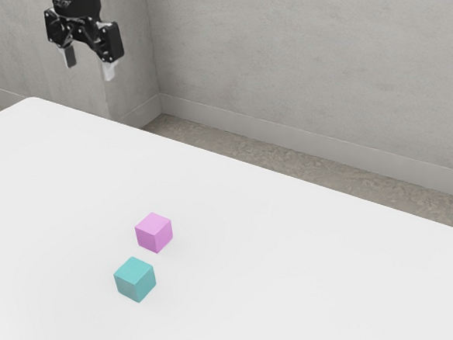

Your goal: Pick up the blue block with one arm, and put the blue block on the pink block with one arm

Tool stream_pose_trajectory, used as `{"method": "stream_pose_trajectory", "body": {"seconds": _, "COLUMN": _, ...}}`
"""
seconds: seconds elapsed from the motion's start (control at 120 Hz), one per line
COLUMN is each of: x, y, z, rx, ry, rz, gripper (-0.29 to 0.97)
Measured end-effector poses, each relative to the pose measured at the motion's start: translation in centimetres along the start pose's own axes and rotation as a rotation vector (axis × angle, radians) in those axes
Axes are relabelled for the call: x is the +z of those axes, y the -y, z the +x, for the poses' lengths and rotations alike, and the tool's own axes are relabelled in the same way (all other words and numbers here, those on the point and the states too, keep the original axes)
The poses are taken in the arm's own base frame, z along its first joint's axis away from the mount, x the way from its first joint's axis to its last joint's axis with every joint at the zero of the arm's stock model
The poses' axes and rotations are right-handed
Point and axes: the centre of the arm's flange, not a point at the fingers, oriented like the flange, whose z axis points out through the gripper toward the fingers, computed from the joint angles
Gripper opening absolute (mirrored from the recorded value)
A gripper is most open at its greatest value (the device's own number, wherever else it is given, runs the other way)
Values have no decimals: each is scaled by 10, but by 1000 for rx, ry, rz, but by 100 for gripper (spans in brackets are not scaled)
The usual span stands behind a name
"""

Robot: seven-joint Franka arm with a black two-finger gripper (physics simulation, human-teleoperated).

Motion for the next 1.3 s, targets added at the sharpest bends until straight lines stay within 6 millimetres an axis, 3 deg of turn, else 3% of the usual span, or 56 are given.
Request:
{"method": "stream_pose_trajectory", "body": {"seconds": 0.15, "x": 2, "y": 0, "z": -2, "rx": -4, "ry": 19, "rz": 3, "gripper": 68}}
{"method": "stream_pose_trajectory", "body": {"seconds": 0.242, "x": -77, "y": 5, "z": -15, "rx": -20, "ry": -107, "rz": -8, "gripper": 68}}
{"method": "stream_pose_trajectory", "body": {"seconds": 0.317, "x": -100, "y": 4, "z": -26, "rx": -20, "ry": -121, "rz": -19, "gripper": 68}}
{"method": "stream_pose_trajectory", "body": {"seconds": 0.558, "x": -76, "y": -8, "z": -13, "rx": 0, "ry": -22, "rz": -38, "gripper": 68}}
{"method": "stream_pose_trajectory", "body": {"seconds": 0.733, "x": -75, "y": -12, "z": -22, "rx": 7, "ry": -10, "rz": -49, "gripper": 68}}
{"method": "stream_pose_trajectory", "body": {"seconds": 0.85, "x": -12, "y": -16, "z": -39, "rx": 17, "ry": 67, "rz": -68, "gripper": 68}}
{"method": "stream_pose_trajectory", "body": {"seconds": 0.925, "x": 49, "y": -26, "z": -37, "rx": 28, "ry": 109, "rz": -72, "gripper": 68}}
{"method": "stream_pose_trajectory", "body": {"seconds": 1.033, "x": 109, "y": -39, "z": -30, "rx": 41, "ry": 101, "rz": -76, "gripper": 68}}
{"method": "stream_pose_trajectory", "body": {"seconds": 1.167, "x": 157, "y": -50, "z": -36, "rx": 49, "ry": 72, "rz": -90, "gripper": 68}}
{"method": "stream_pose_trajectory", "body": {"seconds": 1.3, "x": 191, "y": -60, "z": -42, "rx": 57, "ry": 47, "rz": -99, "gripper": 68}}
